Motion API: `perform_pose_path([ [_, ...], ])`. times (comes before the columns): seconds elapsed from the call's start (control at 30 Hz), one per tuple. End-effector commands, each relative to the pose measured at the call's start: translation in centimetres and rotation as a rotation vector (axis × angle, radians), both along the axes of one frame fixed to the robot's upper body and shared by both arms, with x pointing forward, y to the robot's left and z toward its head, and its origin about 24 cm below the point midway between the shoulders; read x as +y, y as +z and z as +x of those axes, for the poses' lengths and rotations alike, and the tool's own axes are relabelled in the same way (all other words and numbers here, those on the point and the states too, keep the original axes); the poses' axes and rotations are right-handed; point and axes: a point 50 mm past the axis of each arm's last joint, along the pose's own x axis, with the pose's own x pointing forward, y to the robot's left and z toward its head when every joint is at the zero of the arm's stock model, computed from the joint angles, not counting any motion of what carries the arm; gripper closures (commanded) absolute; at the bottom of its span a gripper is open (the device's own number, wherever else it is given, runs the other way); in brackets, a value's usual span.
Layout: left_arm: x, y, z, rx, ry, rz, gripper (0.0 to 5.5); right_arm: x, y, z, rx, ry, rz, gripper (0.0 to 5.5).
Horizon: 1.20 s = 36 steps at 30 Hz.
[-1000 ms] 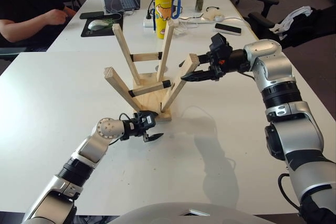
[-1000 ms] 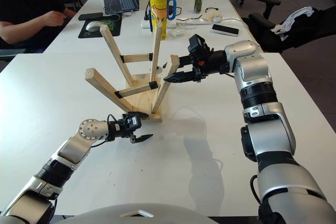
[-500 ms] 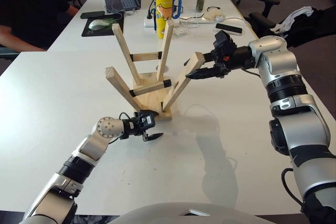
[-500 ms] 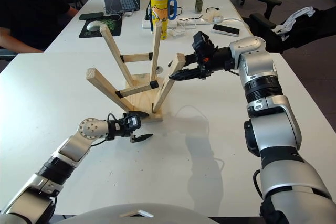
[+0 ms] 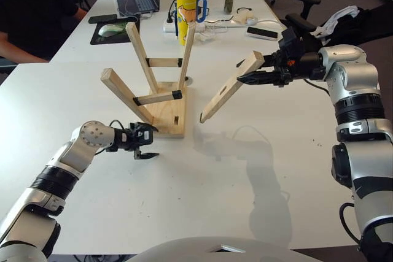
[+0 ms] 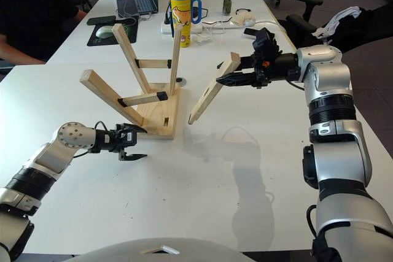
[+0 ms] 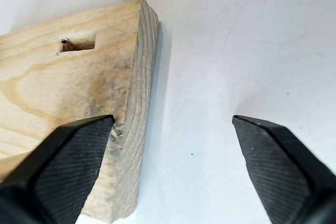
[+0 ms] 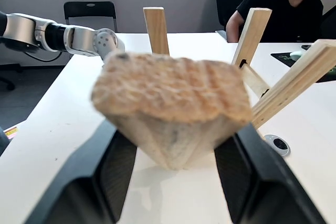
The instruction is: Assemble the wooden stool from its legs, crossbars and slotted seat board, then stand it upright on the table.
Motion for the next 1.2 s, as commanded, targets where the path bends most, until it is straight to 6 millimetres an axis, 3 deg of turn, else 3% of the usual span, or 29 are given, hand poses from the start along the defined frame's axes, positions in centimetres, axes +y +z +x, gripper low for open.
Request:
perform_pose_path([
  [0.03, 1.8, -7.1, -7.5, 0.543, -0.073, 0.147, 1.31, 0.9, -0.3, -0.7, -0.019, -0.008, 0.059, 3.43],
  [0.13, 2.0, -7.0, -8.3, 0.598, -0.124, 0.175, 1.31, 1.3, -0.6, -1.2, -0.014, -0.019, 0.085, 3.43],
  [0.37, 1.5, -6.7, -8.1, 0.557, -0.131, 0.158, 1.31, 1.1, -2.3, -3.3, 0.036, -0.023, 0.062, 3.43],
  [0.9, -0.1, -6.2, -6.5, 0.471, -0.117, 0.077, 1.31, 2.4, -1.8, -3.3, 0.043, 0.009, 0.087, 3.43],
  [1.2, -0.6, -6.4, -6.9, 0.478, -0.126, 0.071, 1.31, 3.4, -1.8, -2.9, 0.049, 0.039, 0.100, 3.43],
])
